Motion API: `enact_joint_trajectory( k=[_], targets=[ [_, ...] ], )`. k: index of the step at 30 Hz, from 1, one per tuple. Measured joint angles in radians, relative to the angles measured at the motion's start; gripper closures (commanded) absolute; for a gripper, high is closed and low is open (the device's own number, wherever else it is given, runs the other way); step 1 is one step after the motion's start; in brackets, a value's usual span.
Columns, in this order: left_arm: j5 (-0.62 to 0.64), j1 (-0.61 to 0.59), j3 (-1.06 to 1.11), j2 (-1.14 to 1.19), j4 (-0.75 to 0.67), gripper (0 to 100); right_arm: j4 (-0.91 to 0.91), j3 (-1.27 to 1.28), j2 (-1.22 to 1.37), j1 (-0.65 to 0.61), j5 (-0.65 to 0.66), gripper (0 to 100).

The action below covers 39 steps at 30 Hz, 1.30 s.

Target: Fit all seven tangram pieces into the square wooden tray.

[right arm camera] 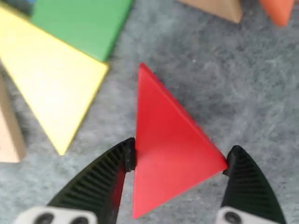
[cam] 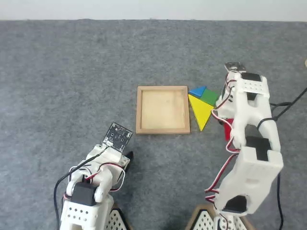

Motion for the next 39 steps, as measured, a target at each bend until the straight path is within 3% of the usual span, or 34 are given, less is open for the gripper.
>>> enact_joint_trajectory(
  k=[11,24,39],
  targets=[
    [0.000,0.000,0.000,0.000,0.000,82,0.017,0.000,-0.078,-0.109,-0.018,71.4],
    [0.000,0.000,0.000,0.000,0.000,82,0.023,-0.037,-0.147,-0.368,-0.018,71.4],
    [0.000,0.000,0.000,0.000,0.000,82,0.017,-0.040,-0.149,-0.569,-0.089,71.4]
  ],
)
